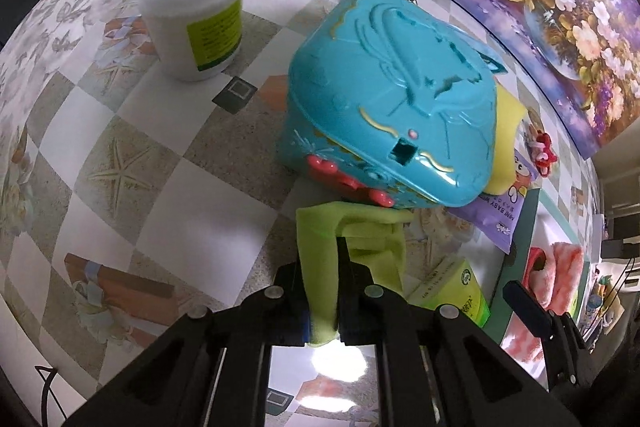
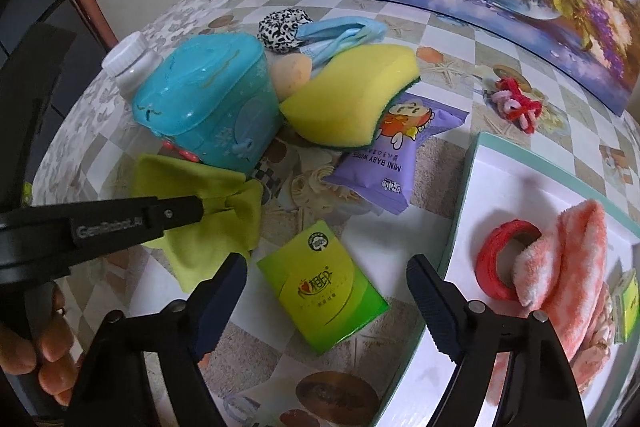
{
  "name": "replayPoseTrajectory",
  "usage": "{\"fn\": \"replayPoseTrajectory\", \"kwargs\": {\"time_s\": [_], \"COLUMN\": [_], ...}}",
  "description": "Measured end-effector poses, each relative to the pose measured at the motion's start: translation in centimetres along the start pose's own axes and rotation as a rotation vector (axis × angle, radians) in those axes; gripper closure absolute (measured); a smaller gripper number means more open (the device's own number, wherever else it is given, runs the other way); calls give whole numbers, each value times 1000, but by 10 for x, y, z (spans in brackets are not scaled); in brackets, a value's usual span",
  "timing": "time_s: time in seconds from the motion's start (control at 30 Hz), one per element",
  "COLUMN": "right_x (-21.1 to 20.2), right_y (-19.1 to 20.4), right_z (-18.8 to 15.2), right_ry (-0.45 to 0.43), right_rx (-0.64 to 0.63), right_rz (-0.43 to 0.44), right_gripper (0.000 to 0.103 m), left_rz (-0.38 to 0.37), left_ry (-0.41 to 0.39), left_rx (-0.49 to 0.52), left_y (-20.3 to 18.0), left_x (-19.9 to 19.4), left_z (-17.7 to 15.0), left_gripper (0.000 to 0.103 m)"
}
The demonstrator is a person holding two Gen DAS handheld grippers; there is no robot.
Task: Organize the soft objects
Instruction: 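Reach the left tool to the yellow-green cloth beside the teal box and grasp it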
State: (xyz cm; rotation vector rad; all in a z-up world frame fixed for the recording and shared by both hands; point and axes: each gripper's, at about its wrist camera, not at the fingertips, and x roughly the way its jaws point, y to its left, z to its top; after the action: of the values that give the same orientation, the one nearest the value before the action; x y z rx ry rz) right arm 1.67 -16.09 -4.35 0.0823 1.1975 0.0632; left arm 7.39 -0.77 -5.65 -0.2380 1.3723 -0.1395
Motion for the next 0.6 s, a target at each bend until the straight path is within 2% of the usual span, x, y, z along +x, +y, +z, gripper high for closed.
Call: {"fn": "replayPoseTrajectory", "kwargs": {"time_s": [0.33, 0.6], "right_x": [12, 18], "right_y": [1, 4], "right_z": [1, -5], "right_ry": [13, 78], "right_rx": [-37, -32], "right_rz": [-20, 32], "right_gripper": [19, 22], "left_rz": [5, 10], "left_ry": [1, 3], "left_rx": [-11, -12], "left_y": [10, 4], "left_x": [-2, 5], "left_z": [-2, 3], "left_gripper": [93, 93]}}
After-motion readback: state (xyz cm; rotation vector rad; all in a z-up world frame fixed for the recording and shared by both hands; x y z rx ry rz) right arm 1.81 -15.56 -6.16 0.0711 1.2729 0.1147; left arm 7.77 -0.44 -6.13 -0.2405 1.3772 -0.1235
